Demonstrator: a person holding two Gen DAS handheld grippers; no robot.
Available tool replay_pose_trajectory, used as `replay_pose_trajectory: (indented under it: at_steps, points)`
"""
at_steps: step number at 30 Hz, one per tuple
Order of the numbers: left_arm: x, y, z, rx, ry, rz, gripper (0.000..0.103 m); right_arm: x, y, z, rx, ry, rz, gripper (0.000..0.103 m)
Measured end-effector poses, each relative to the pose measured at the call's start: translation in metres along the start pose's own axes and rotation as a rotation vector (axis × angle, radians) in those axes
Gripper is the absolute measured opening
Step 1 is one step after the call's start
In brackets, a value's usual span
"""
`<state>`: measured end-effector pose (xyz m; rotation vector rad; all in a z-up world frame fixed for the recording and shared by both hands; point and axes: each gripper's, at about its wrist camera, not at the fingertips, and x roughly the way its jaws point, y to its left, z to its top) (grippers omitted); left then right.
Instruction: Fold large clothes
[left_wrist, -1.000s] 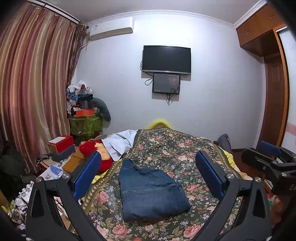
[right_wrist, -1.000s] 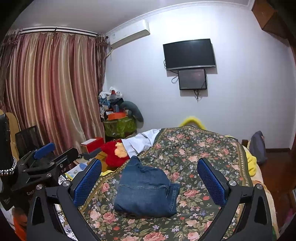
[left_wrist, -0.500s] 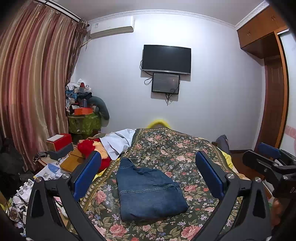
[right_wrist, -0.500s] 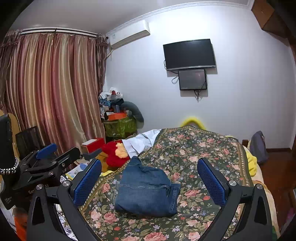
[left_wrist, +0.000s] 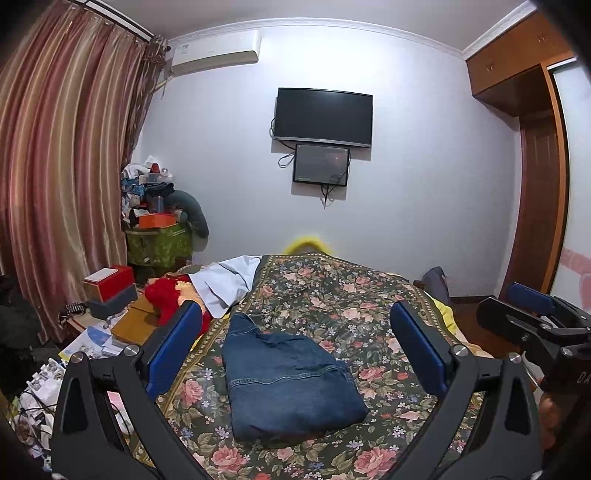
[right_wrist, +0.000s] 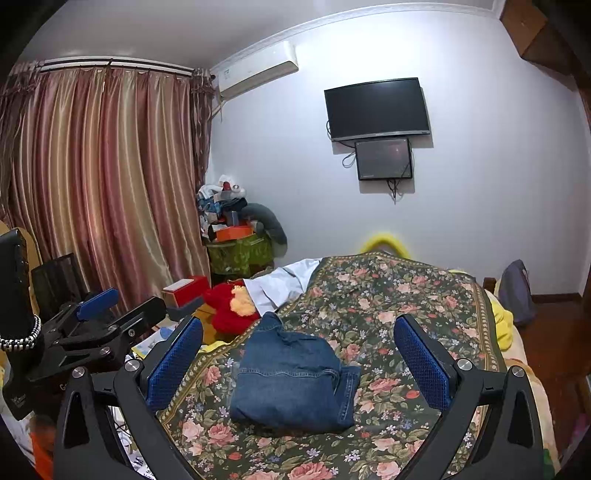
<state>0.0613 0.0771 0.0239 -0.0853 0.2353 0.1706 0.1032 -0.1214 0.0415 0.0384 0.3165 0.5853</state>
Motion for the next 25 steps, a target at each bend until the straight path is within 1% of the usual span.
replay_pose_trajectory:
  at_steps: [9,25]
  points:
    - [-0.0017,-0.0064,-0.0008,0.022,-0.004,-0.015,0.103,-0.0012,0.0015,-0.0014,0.015,-0.003,-0.003,0.103]
    - [-0.0022,-0.0057,-0.0004,0.013,-0.004,-0.027,0.103,-0.0032,0.0027,0.0004,0.022,-0.005,-0.010,0.103]
